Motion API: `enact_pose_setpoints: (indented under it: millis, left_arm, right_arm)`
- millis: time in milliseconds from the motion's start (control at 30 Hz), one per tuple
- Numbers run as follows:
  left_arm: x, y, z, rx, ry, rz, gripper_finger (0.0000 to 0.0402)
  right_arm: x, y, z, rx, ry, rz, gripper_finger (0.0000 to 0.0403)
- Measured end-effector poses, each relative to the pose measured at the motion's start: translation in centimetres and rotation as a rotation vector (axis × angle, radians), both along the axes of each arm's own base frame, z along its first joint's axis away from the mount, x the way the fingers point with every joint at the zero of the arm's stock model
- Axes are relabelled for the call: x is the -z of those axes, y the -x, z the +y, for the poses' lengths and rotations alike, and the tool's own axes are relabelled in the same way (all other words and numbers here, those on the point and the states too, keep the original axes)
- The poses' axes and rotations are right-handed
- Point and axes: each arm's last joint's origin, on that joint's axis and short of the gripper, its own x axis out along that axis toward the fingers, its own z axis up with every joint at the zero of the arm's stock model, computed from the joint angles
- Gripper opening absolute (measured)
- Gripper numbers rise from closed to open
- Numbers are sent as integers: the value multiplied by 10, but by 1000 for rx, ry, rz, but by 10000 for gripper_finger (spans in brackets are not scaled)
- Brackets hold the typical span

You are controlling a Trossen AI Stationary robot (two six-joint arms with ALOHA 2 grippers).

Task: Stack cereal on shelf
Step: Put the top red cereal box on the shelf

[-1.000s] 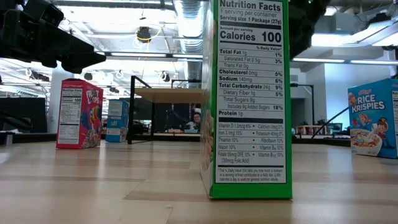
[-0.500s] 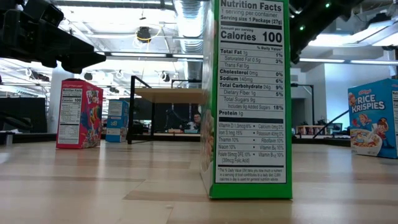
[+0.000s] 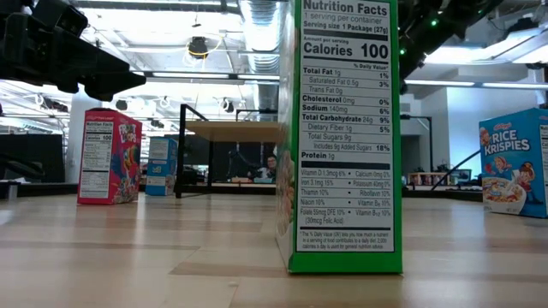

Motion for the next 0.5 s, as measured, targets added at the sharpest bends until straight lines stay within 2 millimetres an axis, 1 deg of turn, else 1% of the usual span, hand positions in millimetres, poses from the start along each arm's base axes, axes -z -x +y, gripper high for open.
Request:
enact_pose_setpoints:
  millis: [133,500]
  left_arm:
    - [0,0,0,0,0,0,263]
    - [0,0,0,-1,0,0,262]
  right_arm:
    - [0,2,-6,26,-1,0,333]
    - [0,6,-16,65,-2,-1,333]
